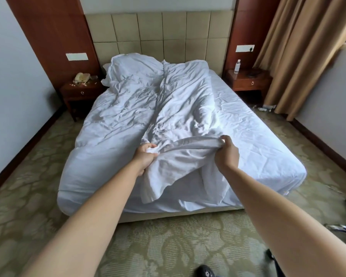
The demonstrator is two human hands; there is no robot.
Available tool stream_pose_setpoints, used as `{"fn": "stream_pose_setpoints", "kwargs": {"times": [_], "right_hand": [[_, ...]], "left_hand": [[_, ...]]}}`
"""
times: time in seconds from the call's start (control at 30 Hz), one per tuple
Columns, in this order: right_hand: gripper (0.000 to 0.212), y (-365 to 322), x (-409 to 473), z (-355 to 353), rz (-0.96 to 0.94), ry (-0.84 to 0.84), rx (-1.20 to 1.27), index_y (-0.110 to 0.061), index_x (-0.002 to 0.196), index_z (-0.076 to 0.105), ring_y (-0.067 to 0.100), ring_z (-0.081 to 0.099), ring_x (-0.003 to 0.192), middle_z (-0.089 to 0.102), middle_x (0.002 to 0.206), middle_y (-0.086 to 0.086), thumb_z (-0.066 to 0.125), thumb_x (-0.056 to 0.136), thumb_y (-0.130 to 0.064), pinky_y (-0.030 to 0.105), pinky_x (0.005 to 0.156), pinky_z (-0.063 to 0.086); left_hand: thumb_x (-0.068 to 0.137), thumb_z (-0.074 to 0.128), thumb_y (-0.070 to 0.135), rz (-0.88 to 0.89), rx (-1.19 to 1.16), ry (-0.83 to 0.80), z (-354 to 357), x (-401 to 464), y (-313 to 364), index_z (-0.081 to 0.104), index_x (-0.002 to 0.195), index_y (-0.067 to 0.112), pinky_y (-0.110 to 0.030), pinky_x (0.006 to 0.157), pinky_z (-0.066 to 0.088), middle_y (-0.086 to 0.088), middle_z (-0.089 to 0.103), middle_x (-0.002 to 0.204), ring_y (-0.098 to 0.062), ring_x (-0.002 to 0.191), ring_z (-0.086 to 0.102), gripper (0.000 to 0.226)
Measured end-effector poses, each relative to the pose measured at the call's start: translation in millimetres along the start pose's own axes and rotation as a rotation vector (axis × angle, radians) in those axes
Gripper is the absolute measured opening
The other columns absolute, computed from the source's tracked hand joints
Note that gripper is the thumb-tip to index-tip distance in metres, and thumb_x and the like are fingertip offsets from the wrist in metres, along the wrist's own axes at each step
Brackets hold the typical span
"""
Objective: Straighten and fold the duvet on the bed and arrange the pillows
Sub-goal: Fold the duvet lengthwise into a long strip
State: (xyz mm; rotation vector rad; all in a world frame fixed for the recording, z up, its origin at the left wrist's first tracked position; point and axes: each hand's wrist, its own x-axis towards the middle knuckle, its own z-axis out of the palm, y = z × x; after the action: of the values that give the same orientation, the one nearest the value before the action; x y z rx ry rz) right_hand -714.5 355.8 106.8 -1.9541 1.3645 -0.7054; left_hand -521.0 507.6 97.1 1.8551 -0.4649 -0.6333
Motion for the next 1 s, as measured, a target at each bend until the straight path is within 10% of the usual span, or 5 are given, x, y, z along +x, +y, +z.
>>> {"fn": "stream_pose_setpoints", "kwargs": {"times": [0.27,0.37,0.63,0.83,1.0], "right_hand": [[0.052,25.0,-6.9,-8.4,-0.461,-0.453,-1.016,-0.015,0.123,0.047,0.031,0.064,0.1,0.065,0.11,0.009,0.06,0.085,-0.048,0.032,0.068,0.041],[0.034,24.8,-14.5,3.4,-0.353,-0.509,-1.171,-0.013,0.122,0.059,0.025,0.063,0.106,0.064,0.116,0.003,0.06,0.088,-0.017,0.029,0.07,0.045],[0.031,5.3,32.8,-47.3,-0.884,0.309,-0.835,-0.007,0.087,0.069,0.031,0.057,0.049,0.056,0.068,0.015,0.042,0.074,-0.007,0.025,0.037,0.03],[0.049,74.1,-13.6,-7.0,-0.412,-0.785,-1.083,-0.019,0.137,0.046,0.026,0.052,0.12,0.051,0.133,0.006,0.042,0.091,-0.004,0.035,0.093,0.047],[0.064,97.4,-46.8,30.7,-0.339,-0.987,-1.123,-0.03,0.148,0.029,0.023,0.03,0.137,0.033,0.148,0.002,0.047,0.088,-0.019,0.04,0.109,0.034]], "left_hand": [[0.087,0.053,-0.003,0.008,0.201,0.138,-19.5,0.4,-21.2,0.064,0.114,0.011,-0.025,0.087,0.042,-0.011,0.059,0.127,-0.024,0.115,0.056,0.032],[0.086,0.052,-0.002,0.022,0.275,0.115,-14.6,-2.9,-15.1,0.065,0.113,0.015,-0.027,0.091,0.045,-0.009,0.057,0.13,-0.024,0.116,0.055,0.035],[0.096,0.046,0.008,0.517,0.403,0.49,-1.8,-1.7,25.6,0.058,0.127,0.014,-0.034,0.094,0.041,-0.017,0.056,0.126,-0.033,0.115,0.053,0.034],[0.094,0.048,0.017,0.038,0.982,-0.156,15.4,-0.5,-74.1,0.05,0.137,0.029,-0.033,0.101,0.041,-0.013,0.044,0.143,-0.032,0.127,0.047,0.045],[0.097,0.036,-0.004,-0.14,1.122,-0.349,24.0,-11.9,-121.1,0.043,0.138,-0.004,-0.004,0.067,0.045,-0.021,0.042,0.143,-0.031,0.131,0.043,0.041]]}}
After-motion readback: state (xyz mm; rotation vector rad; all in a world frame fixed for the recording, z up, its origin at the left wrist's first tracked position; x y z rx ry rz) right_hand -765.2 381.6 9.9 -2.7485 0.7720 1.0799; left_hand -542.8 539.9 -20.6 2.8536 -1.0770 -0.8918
